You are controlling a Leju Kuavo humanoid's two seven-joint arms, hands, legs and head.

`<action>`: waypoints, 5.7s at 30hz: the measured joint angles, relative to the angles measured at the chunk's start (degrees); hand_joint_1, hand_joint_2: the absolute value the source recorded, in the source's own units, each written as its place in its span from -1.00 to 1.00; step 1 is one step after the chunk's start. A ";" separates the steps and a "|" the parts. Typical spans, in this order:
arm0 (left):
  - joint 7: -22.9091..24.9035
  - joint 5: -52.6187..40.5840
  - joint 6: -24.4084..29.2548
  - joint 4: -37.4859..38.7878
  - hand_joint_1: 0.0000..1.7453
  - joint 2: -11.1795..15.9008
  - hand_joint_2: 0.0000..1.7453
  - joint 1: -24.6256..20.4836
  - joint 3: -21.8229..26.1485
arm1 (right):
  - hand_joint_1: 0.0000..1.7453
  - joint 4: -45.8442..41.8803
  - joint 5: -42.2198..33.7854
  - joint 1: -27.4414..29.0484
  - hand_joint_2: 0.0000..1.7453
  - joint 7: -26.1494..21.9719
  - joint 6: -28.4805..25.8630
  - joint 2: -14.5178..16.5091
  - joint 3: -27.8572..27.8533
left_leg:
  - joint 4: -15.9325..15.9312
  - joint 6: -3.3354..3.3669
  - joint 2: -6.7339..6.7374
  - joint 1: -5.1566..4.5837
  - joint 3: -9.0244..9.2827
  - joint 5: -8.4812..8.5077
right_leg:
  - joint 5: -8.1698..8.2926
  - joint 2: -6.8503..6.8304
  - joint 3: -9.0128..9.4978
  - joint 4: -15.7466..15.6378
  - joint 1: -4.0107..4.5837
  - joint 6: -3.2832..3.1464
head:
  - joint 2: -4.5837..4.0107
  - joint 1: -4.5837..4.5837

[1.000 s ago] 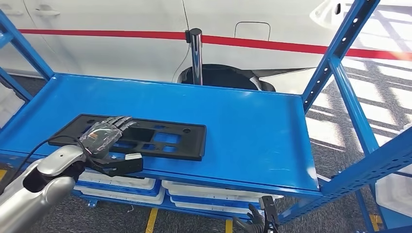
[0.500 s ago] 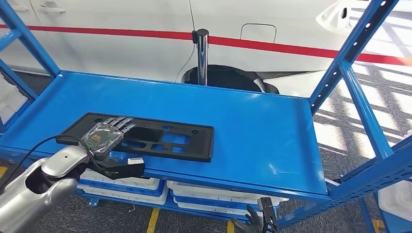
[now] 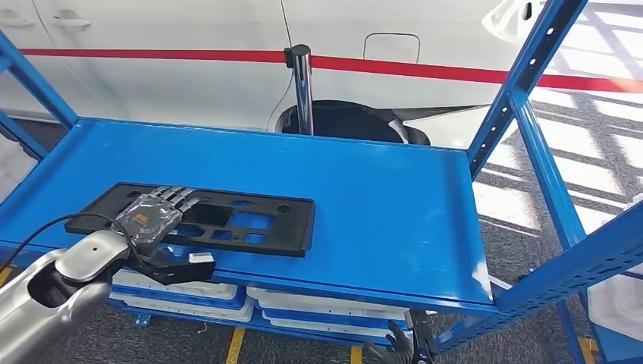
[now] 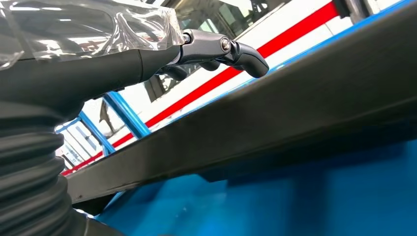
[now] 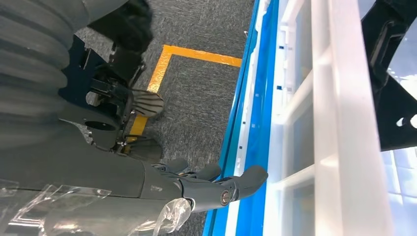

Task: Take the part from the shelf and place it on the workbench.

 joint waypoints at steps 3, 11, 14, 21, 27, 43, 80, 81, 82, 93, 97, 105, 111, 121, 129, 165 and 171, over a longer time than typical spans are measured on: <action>-0.01 -0.03 0.17 0.16 -1.00 0.47 1.00 -0.17 0.03 | -1.00 0.00 -0.03 0.04 1.00 0.00 -0.01 0.01 0.00 | -3.63 0.77 0.03 -0.56 1.79 1.05 | -0.14 -0.04 0.00 0.02 0.17 0.53 | 0.00 0.04; -0.36 -0.28 0.29 0.72 -1.00 0.92 1.00 -0.27 0.15 | -1.00 0.02 -0.06 0.15 1.00 0.04 -0.05 -0.06 0.00 | -4.21 2.01 0.11 0.19 2.43 1.41 | -8.07 -0.11 -7.84 17.49 -0.96 2.68 | 0.00 0.26; -0.66 -0.86 0.63 1.23 -1.00 1.04 1.00 -0.24 0.16 | -1.00 0.02 -0.07 0.19 1.00 0.03 -0.07 -0.07 0.00 | -4.15 1.60 -0.03 0.51 2.65 1.27 | -3.47 -0.13 -3.56 9.00 -1.55 3.08 | 0.00 0.26; -0.94 -1.49 1.74 2.73 -1.00 1.98 1.00 0.26 0.75 | -1.00 0.01 -0.07 0.07 1.00 0.02 -0.07 -0.06 0.00 | -3.10 -0.80 -0.04 0.85 2.08 0.18 | -0.58 0.31 0.47 0.29 -1.24 0.99 | 0.00 0.16; -0.94 -1.90 2.51 4.29 -0.88 2.50 1.00 0.95 1.24 | -1.00 0.02 -0.07 0.23 1.00 0.03 -0.07 -0.06 -0.02 | 13.15 -0.38 0.05 0.24 -5.63 -5.95 | -0.60 0.05 0.59 0.21 -0.19 -0.08 | 0.00 -0.05; -0.92 -1.59 4.29 6.26 1.00 3.44 1.00 2.08 4.08 | -1.00 0.02 -0.54 0.47 1.00 0.11 -0.23 -0.15 -0.02 | -3.94 2.94 0.63 -0.87 2.82 1.08 | -6.91 -0.05 -6.04 15.45 -0.43 2.19 | 0.00 0.23; -1.05 39.60 37.73 -1.81 1.00 -5.21 1.00 6.81 21.65 | -1.00 0.03 -1.20 1.00 1.00 -0.13 -0.95 -0.58 -0.04 | -4.32 1.03 0.55 -0.14 3.83 0.11 | -1.12 0.04 -2.11 4.01 -0.85 1.92 | 0.00 0.21; -0.92 40.62 39.62 -3.22 1.00 -6.04 1.00 6.74 22.57 | -1.00 0.03 -1.17 0.96 1.00 -0.13 -1.00 -0.62 -0.04 | -4.23 0.56 0.53 -0.13 3.77 0.00 | 0.36 0.09 -0.62 0.43 -0.80 1.50 | 0.00 0.21; -0.79 40.27 40.85 -3.90 1.00 -6.42 1.00 6.75 22.86 | -1.00 0.03 -1.14 0.94 1.00 -0.11 -1.02 -0.62 -0.04 | -4.00 0.32 0.55 0.01 3.63 -0.27 | 0.54 0.12 -0.66 0.32 -0.82 1.19 | 0.00 0.20; -0.49 36.17 46.28 -9.28 1.00 -8.86 1.00 6.00 23.93 | -1.00 0.02 -0.63 0.46 1.00 0.33 -1.22 -0.17 -0.02 | -1.61 -0.01 0.45 0.03 4.81 -2.77 | 1.75 0.22 -1.45 0.26 -0.70 0.55 | 0.00 0.11; 0.01 36.15 46.71 -10.46 1.00 -9.43 1.00 5.66 23.99 | -1.00 0.02 -0.63 0.33 1.00 0.40 -1.23 -0.13 -0.02 | -4.14 1.20 0.47 -0.39 5.34 -1.34 | 2.54 0.25 -2.01 0.26 -0.66 1.83 | 0.00 0.13; 0.46 37.55 48.09 -12.50 1.00 -10.58 1.00 5.43 23.96 | -1.00 0.02 -1.61 0.23 1.00 1.00 -0.82 -0.10 -0.02 | -4.21 2.55 0.70 -0.21 2.16 1.75 | -8.02 0.04 -5.40 16.01 -1.12 3.18 | 0.00 0.32; 0.39 38.88 49.06 -13.62 1.00 -10.80 1.00 5.09 24.65 | -1.00 0.02 -2.45 -0.17 1.00 0.31 0.87 -0.10 -0.05 | -4.17 0.78 0.70 -0.35 0.94 3.59 | -3.56 0.20 4.66 0.06 -0.63 1.75 | 0.00 0.22; 0.27 38.67 49.21 -14.54 1.00 -10.84 1.00 6.19 25.27 | -1.00 0.02 -4.03 -0.13 1.00 -1.23 5.40 -0.06 -0.11 | 10.71 -0.88 0.61 0.10 -1.30 -5.80 | 1.67 -0.14 -1.49 -0.29 -0.70 -0.34 | 0.00 0.08; 0.12 38.14 49.41 -15.70 1.00 -10.97 1.00 5.92 25.87 | -1.00 0.03 -4.09 -0.19 1.00 -1.39 5.12 -0.19 -0.11 | -5.43 1.77 0.64 -0.51 7.70 -2.33 | 3.57 -0.05 -4.35 0.53 -0.54 1.82 | 0.00 0.09; 1.27 38.17 49.49 -16.99 1.00 -11.12 1.00 8.06 27.21 | -1.00 0.02 -6.63 -0.20 1.00 -1.90 7.62 -0.24 -2.05 | -5.74 2.81 1.03 -0.37 3.62 2.15 | -7.65 -0.15 -7.72 17.53 -0.90 3.15 | 0.00 0.23; 1.21 38.22 49.60 -17.10 1.00 -11.12 1.00 8.05 27.51 | -1.00 0.02 -6.50 -0.50 1.00 -1.96 7.46 -0.26 -2.08 | -5.09 1.37 1.06 -0.46 0.06 5.31 | -4.18 0.05 6.44 -0.29 -0.87 2.49 | 0.01 0.31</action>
